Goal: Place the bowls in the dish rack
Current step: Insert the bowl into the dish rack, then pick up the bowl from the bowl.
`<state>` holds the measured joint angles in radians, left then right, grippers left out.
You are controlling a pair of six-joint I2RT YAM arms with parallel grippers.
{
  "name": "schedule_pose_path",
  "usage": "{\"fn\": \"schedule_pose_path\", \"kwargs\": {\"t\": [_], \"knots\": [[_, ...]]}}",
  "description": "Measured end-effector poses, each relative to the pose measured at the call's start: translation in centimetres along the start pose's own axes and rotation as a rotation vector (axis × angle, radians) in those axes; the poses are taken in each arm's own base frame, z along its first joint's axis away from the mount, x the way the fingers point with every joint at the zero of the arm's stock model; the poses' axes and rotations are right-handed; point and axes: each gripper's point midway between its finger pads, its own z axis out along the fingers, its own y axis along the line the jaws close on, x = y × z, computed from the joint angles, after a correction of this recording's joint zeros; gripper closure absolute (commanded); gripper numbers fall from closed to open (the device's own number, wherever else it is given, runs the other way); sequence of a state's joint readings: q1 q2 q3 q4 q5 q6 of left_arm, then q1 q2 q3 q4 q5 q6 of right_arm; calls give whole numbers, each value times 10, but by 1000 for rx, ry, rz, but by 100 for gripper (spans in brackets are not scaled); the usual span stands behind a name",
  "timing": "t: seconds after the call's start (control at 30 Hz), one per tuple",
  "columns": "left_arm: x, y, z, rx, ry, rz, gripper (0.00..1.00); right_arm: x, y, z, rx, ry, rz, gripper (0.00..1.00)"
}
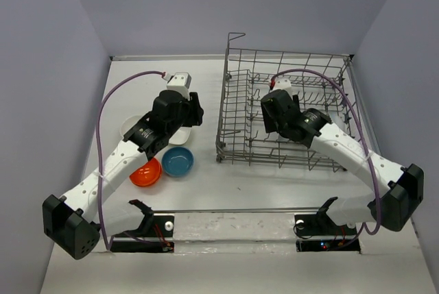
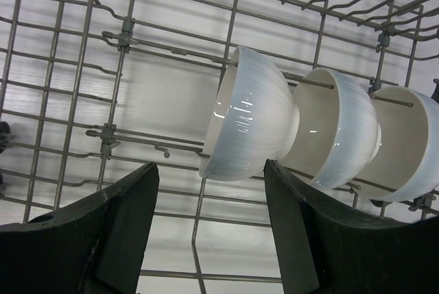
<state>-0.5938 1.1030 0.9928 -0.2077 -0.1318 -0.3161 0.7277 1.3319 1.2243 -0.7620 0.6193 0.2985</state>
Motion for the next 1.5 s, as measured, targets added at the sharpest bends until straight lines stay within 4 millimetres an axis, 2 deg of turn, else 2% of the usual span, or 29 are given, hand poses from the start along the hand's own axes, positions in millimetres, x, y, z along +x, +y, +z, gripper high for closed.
{"fn": "schedule_pose_path", "kwargs": {"t": [0.13, 0.2, 0.3, 0.57, 0.73, 0.87, 1.0, 1.17, 1.5], "knots": [[2, 5, 2, -33, 6, -3, 44, -6, -4, -9, -16, -39, 30, 29], [1, 9, 2, -54, 3, -8, 44, -14, -6, -16, -28, -73, 60, 26], [0, 15, 2, -89, -6, -21, 44, -26, -11, -29, -52, -128, 105, 25], [0, 48, 0, -262, -37, -96, 43, -68, -14, -76, -208, -318, 249, 22], [14, 74, 2, -358, -30, -170, 43, -83, -9, -94, -300, -388, 290, 20], [28, 100, -3, -430, -30, -239, 41, -85, -6, -103, -353, -417, 305, 20], [27, 119, -10, -475, -55, -297, 41, -84, -5, -109, -387, -431, 308, 19], [31, 118, -7, -460, -47, -316, 41, -80, -4, -108, -393, -438, 311, 19], [78, 129, 5, -487, 58, -360, 40, -76, -6, -108, -392, -439, 308, 18]]}}
